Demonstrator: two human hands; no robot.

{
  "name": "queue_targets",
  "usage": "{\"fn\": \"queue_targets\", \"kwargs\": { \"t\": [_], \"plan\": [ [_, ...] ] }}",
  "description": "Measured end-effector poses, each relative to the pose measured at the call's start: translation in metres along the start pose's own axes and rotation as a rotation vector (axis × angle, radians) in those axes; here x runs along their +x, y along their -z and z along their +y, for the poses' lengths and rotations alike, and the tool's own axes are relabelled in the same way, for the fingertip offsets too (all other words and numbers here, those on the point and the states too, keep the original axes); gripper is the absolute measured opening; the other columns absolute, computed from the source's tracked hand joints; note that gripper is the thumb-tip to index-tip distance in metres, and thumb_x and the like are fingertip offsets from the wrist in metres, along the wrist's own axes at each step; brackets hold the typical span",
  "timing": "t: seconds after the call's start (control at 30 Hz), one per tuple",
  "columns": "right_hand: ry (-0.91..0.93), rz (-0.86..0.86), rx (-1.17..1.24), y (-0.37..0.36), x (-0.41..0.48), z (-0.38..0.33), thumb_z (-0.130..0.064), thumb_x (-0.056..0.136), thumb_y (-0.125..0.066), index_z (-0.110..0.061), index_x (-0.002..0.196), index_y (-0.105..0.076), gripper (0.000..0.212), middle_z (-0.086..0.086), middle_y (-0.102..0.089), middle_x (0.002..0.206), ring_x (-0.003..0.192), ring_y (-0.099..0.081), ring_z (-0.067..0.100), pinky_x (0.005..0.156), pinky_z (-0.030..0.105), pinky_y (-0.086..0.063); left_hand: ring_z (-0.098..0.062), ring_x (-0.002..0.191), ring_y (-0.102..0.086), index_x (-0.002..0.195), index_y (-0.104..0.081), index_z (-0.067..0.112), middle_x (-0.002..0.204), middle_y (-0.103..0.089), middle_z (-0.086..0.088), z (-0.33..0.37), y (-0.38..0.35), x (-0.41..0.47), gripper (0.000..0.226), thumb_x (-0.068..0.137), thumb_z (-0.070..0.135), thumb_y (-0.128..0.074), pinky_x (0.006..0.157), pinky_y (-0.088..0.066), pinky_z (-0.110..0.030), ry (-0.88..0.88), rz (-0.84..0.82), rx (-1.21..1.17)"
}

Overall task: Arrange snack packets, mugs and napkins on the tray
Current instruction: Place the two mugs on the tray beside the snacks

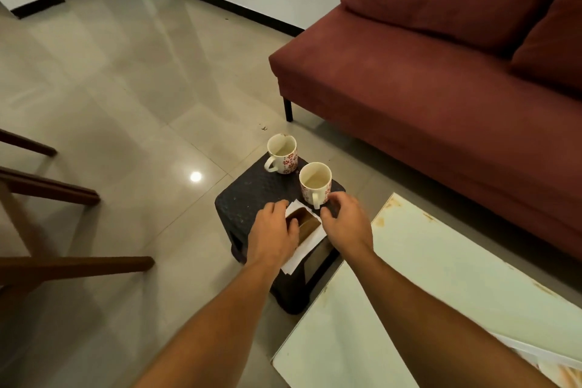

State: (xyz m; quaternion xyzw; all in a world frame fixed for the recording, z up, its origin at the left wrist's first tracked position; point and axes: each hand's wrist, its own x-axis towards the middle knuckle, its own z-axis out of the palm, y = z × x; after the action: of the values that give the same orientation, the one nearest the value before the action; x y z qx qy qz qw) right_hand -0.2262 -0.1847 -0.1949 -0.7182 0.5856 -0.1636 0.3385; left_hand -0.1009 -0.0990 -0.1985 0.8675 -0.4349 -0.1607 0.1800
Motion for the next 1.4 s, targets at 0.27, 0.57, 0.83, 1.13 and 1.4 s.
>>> {"fn": "queue_targets", "kwargs": {
  "t": [0.27,0.57,0.83,1.13,1.4],
  "plan": [
    [-0.003,0.130,-0.035,-0.033,0.063,-0.018,-0.048,0.075,-0.082,-0.025,0.139,-0.046,0.077,-0.001,-0.052,0.133,0.123,-0.050,0.019,0.090,0.034,-0.050,-0.023,0.125,-0.050,0.140,-0.048,0.015,0.137,-0.051,-0.009,0.001,0.004,0.102,0.052,0.095,0.037,-0.063,0.100,-0.052,-0.037,-0.052,0.242,-0.031],
    [-0.030,0.067,-0.204,-0.067,0.100,-0.022,-0.054,0.064,-0.087,-0.021,0.144,-0.038,0.100,0.004,-0.052,0.138,0.124,-0.052,0.025,0.094,0.040,-0.050,-0.032,0.142,-0.037,0.153,-0.028,0.011,0.157,-0.035,-0.013,-0.006,-0.002,0.186,0.094,0.083,0.050,-0.077,0.109,-0.044,-0.047,0.008,0.104,0.034],
    [-0.027,0.100,-0.150,-0.077,0.105,-0.011,-0.050,0.058,-0.091,-0.025,0.142,-0.035,0.105,0.001,-0.056,0.135,0.120,-0.057,0.023,0.090,0.040,-0.055,-0.033,0.135,-0.049,0.153,-0.027,0.009,0.148,-0.046,-0.017,-0.003,-0.022,0.219,0.107,0.074,0.053,-0.085,0.105,-0.048,-0.043,0.089,0.047,0.002],
    [-0.029,0.093,-0.094,-0.058,0.098,-0.011,-0.046,0.060,-0.091,-0.024,0.133,-0.044,0.090,-0.002,-0.059,0.128,0.114,-0.058,0.019,0.087,0.037,-0.057,-0.028,0.123,-0.059,0.140,-0.045,0.013,0.133,-0.058,-0.010,0.008,-0.015,0.207,0.091,0.070,0.052,-0.087,0.097,-0.051,-0.039,0.068,0.133,0.003],
    [-0.084,0.184,-0.069,0.033,0.060,0.007,-0.052,0.059,-0.088,-0.024,0.130,-0.047,0.087,-0.001,-0.061,0.125,0.110,-0.060,0.020,0.084,0.038,-0.056,-0.025,0.119,-0.059,0.136,-0.049,0.018,0.129,-0.060,-0.005,0.075,0.009,0.155,0.090,0.065,0.056,-0.089,0.096,-0.049,-0.038,-0.162,0.102,0.020]
  ]
}}
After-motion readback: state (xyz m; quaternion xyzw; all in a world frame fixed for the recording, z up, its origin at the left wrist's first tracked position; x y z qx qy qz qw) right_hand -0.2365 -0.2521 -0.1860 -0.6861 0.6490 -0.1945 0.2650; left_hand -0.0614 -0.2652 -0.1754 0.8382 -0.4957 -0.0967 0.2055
